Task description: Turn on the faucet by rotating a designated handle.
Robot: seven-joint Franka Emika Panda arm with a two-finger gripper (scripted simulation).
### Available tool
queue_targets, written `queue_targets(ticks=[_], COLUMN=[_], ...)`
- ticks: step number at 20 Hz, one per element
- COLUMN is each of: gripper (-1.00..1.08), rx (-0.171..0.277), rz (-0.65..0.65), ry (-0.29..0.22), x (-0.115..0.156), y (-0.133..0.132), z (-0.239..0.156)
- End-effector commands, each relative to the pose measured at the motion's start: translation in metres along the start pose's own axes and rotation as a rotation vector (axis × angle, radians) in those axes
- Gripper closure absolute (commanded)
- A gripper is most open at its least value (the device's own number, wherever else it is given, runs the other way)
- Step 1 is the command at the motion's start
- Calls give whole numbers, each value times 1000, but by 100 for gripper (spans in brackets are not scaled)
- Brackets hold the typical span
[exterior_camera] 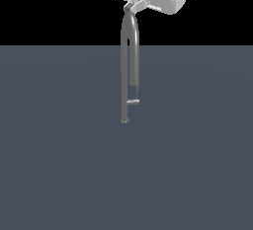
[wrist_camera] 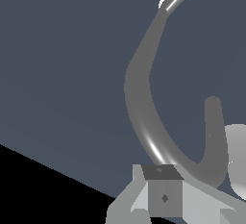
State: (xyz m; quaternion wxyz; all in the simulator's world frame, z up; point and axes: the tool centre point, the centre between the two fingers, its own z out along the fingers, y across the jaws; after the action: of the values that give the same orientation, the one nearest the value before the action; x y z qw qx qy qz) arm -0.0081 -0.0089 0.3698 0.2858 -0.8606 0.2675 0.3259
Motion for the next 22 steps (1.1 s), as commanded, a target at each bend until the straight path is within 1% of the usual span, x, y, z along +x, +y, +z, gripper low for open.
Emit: queue_targets(ticks=[1, 12, 22], gripper=[108, 108, 108], rx=[36, 205, 374], rz=[37, 214, 394], ry=[-43, -244, -444], x=[17, 97, 170], y=[0, 7, 23], z=[1, 18, 53])
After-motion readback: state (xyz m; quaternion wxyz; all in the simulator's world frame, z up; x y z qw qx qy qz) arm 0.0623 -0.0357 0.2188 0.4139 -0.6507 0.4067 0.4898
